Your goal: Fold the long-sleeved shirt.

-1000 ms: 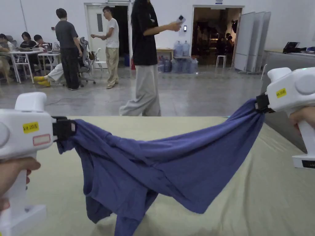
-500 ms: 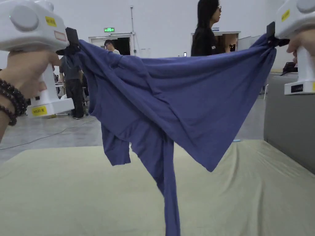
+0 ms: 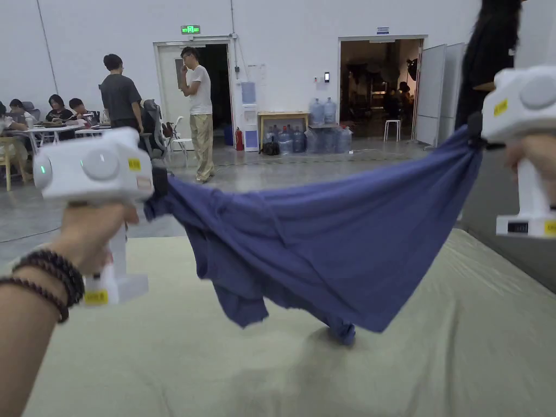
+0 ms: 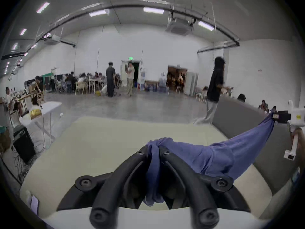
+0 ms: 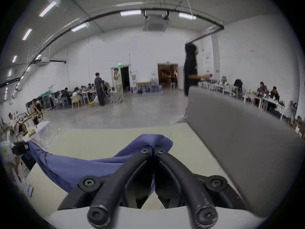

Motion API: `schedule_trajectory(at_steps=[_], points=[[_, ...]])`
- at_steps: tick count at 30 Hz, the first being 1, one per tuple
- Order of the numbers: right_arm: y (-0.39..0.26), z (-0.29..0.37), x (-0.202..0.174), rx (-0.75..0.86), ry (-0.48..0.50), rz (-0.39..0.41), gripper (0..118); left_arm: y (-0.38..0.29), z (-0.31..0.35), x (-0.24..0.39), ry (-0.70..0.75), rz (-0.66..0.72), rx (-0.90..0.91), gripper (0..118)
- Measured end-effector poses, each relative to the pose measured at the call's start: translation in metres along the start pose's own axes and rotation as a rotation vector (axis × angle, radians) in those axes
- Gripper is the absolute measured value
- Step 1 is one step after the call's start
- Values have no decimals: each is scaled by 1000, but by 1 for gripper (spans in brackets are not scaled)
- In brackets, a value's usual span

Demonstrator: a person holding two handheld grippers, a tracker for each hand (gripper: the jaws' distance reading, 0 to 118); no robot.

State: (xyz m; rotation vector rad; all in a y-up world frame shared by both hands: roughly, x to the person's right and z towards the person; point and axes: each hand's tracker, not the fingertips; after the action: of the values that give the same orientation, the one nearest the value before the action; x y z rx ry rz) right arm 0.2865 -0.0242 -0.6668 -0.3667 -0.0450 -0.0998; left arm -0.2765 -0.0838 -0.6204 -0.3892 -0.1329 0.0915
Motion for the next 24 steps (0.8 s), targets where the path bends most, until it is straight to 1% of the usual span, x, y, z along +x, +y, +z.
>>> schedule_trajectory(at_steps=[3, 5, 7, 9, 12, 14, 16, 19, 22, 24], points=[[-54, -9, 5, -60, 12, -36, 0, -65, -16, -10, -20, 15, -89, 3], [-79, -9, 11, -89, 36, -21, 0, -98, -15, -15, -14, 20, -122, 3], [-104, 11, 13, -85, 51, -5, 0, -122, -1, -23, -37, 51, -119, 3], [-129, 33, 18, -100, 74, 38, 0, -142, 25, -25, -59, 59, -116, 3], [-185, 83, 21, -148, 131, 149, 0, -182, 69, -24, -82, 33, -130, 3], [-231, 114, 26, -205, 153, 187, 0, -220, 105, -19, -88, 4, -151, 3], [-281, 144, 32, -282, 173, 184, 0, -262, 134, -15, -97, -23, -233, 3], [-355, 177, 45, -427, 209, 145, 0, -334, 171, -14, -129, -43, -343, 3], [-421, 198, 55, -577, 180, 179, 0, -396, 194, -12, -117, -85, -464, 3], [-451, 201, 62, -655, 168, 160, 0, -424, 208, -9, -127, -45, -501, 3]])
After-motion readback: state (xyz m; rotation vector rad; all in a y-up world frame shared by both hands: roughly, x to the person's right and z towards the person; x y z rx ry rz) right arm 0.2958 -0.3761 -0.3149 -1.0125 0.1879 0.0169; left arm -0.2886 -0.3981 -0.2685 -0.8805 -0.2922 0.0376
